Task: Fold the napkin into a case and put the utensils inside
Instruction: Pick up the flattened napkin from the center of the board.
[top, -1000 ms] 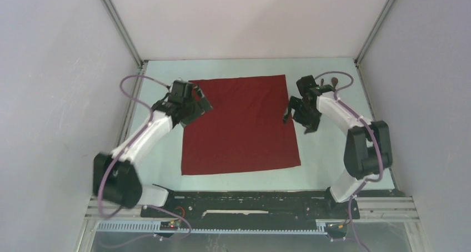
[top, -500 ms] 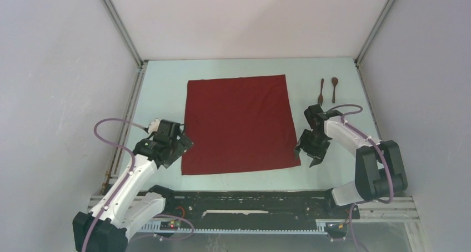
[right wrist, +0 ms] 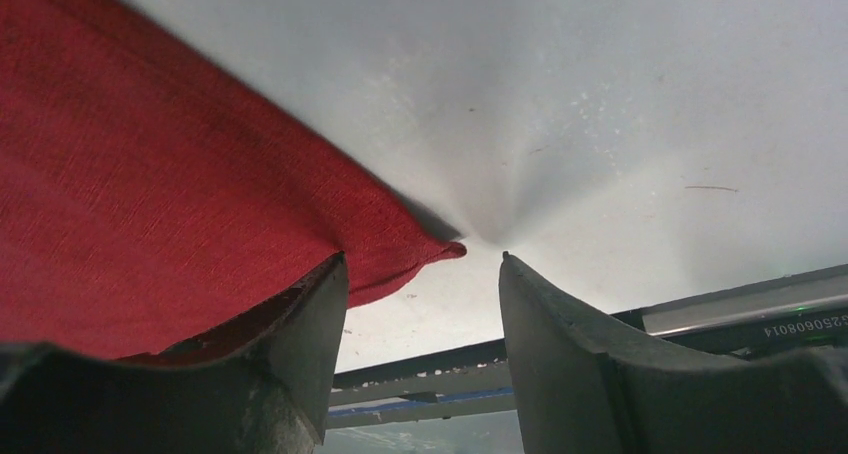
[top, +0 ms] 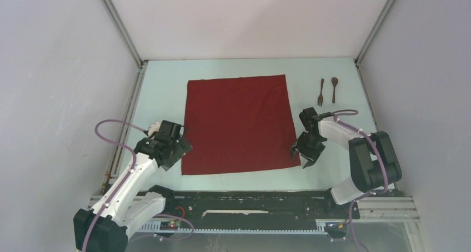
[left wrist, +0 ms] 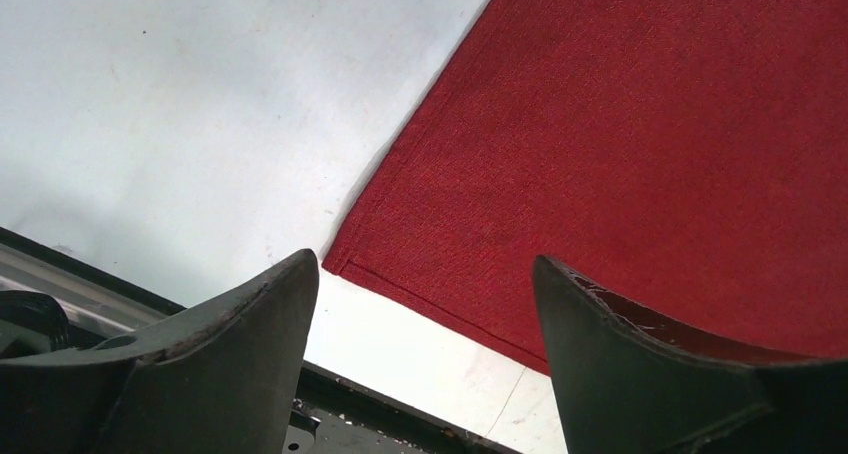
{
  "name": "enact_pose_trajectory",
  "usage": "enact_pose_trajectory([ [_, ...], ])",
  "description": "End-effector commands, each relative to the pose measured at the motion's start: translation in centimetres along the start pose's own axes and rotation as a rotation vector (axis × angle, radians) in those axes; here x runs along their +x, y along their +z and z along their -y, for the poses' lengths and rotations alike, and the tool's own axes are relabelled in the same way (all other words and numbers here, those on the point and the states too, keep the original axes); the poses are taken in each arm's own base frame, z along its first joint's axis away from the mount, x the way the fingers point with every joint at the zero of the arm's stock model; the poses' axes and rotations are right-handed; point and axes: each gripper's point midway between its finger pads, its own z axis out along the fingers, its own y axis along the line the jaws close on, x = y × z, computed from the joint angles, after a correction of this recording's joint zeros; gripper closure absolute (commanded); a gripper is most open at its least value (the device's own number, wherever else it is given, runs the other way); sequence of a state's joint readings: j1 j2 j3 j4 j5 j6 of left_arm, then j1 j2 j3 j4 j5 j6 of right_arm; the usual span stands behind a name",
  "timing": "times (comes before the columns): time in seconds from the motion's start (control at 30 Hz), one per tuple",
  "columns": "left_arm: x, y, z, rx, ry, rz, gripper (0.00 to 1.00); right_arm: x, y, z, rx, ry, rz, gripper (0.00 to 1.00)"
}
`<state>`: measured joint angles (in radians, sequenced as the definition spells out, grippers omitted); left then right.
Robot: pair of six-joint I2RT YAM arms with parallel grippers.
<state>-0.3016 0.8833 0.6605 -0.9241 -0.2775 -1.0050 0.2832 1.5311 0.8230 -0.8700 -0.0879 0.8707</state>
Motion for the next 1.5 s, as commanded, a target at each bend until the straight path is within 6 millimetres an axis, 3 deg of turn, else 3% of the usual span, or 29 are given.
enact_pose_trajectory([
  [0.0, -0.2, 0.0, -0.3, -0.02, -0.019, 0.009, 0.16, -0.7, 0.9, -0.1, 0.029, 0.049, 0.03, 0.35],
  [0.17, 0.6, 0.3, -0.6, -0.028, -0.036, -0.021, 0.21, -0.8, 1.9, 0.4, 0.048, 0.074, 0.042, 0.4],
  [0.27, 0.9, 0.6, -1.5, -0.073, -0.066, -0.015, 0.34, -1.0, 2.3, 0.5, 0.048, 0.087, 0.052, 0.41],
  [0.33, 0.9, 0.9, -2.1, -0.115, -0.065, -0.003, 0.32, -1.1, 2.2, 0.4, 0.046, 0.085, 0.061, 0.47],
  [0.4, 1.6, 1.4, -2.5, -0.155, -0.065, -0.024, 0.3, -1.2, 2.0, 0.4, 0.045, 0.087, 0.075, 0.6],
  [0.6, 4.6, 3.0, -4.4, -0.311, -0.08, -0.125, 0.31, -1.1, 1.6, 0.3, 0.023, 0.099, 0.09, 0.7],
  [0.77, 6.1, 3.9, -3.9, -0.317, -0.122, -0.177, 0.33, -1.1, 1.7, 0.3, 0.02, 0.093, 0.092, 0.79],
  [1.03, 6.7, 4.3, -4.1, -0.341, -0.168, -0.186, 0.32, -1.1, 1.7, -0.1, 0.001, 0.076, 0.089, 0.93],
  [1.2, 6.8, 4.4, -3.7, -0.334, -0.172, -0.194, 0.34, -1.0, 2.1, -0.1, 0.004, 0.067, 0.076, 0.97],
  [1.37, 7.3, 5.0, -3.7, -0.315, -0.209, -0.195, 0.43, -0.7, 2.2, -0.2, -0.008, 0.068, 0.067, 1.0],
  [1.47, 7.5, 5.5, -3.4, -0.281, -0.238, -0.194, 0.53, -0.8, 2.1, -0.2, -0.008, 0.066, 0.072, 1.0],
])
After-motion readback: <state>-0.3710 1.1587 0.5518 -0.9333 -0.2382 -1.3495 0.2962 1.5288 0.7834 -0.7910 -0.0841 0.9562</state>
